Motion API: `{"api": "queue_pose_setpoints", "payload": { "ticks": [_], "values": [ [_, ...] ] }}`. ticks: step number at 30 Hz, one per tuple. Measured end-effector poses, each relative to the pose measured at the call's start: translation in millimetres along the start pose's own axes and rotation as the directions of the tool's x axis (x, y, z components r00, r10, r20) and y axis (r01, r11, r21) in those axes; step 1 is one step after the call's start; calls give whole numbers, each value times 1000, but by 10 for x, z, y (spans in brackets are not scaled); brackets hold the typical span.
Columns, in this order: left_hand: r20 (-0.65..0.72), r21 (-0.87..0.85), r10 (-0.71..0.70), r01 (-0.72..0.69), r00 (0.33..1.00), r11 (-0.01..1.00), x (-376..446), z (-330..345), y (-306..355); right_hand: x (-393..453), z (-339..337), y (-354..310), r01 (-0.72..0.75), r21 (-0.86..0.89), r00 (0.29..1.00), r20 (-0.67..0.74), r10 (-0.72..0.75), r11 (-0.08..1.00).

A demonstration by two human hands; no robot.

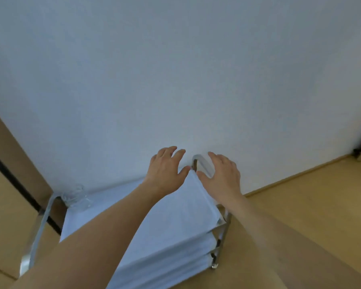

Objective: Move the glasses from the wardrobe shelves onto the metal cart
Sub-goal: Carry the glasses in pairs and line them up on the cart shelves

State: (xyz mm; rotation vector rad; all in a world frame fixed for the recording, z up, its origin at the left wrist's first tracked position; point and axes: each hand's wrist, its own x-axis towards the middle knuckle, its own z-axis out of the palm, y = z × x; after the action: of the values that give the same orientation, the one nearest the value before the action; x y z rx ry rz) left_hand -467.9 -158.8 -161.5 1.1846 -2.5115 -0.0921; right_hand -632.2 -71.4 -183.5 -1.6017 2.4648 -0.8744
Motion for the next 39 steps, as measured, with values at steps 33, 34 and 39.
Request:
{"api": "queue_pose_setpoints", "payload": {
  "ticks": [33, 34, 39],
  "values": [
    [-73, -415, 898, -832, 435, 369, 1953, 1043, 5042, -635, -2844, 3186, -811, 0, 432, -674, 599, 585],
    [-73, -409, 900, -836, 430, 366, 1987, 1063, 5177, -622, -2935, 3296, -805, 8, 429, -683, 591, 593],
    [-63, -377, 911, -855, 409, 358, 2241, 1233, 6116, -515, -3491, 4092, -802, 39, 413, -684, 601, 596]
  ]
}}
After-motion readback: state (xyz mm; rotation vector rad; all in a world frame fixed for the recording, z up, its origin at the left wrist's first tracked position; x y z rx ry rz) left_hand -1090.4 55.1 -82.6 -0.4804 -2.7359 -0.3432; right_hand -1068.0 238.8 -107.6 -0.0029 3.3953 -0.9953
